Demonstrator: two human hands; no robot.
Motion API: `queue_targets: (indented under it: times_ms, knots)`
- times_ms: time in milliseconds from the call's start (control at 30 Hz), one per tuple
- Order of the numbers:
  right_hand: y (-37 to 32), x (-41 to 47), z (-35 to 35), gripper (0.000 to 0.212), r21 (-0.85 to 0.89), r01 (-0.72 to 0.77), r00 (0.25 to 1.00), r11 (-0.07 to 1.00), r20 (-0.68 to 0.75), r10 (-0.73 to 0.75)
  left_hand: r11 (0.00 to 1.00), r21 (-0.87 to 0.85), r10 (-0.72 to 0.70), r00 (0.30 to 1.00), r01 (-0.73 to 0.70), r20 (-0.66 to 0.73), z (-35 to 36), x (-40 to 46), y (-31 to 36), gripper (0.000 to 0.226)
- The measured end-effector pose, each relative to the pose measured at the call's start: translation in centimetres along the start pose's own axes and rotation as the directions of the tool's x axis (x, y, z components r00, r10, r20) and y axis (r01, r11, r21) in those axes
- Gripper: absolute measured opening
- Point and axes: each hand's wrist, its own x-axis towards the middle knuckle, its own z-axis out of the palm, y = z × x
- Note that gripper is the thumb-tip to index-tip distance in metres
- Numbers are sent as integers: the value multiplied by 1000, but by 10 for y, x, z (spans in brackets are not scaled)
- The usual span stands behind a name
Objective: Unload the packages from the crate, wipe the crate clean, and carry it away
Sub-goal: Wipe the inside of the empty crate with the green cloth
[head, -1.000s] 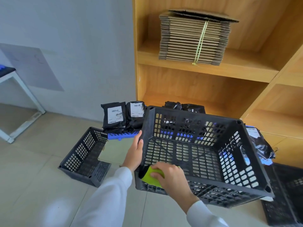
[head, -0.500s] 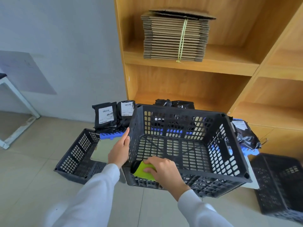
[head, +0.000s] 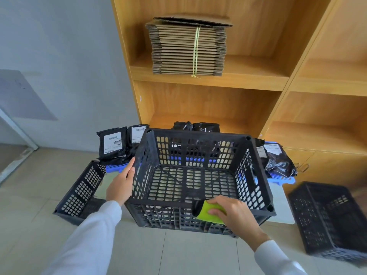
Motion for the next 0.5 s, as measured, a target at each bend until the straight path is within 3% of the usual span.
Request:
queue_targets:
  times_ms: [333, 500]
  knots:
    - [44, -33, -59, 40, -21, -211, 969, 977, 127, 212, 994, -106, -27, 999, 31, 42, 1, -3, 6, 41]
    - [41, -37, -57, 56, 64, -264, 963, 962, 82, 258, 966, -249, -43, 993, 69, 109, 3, 1, 1, 43]
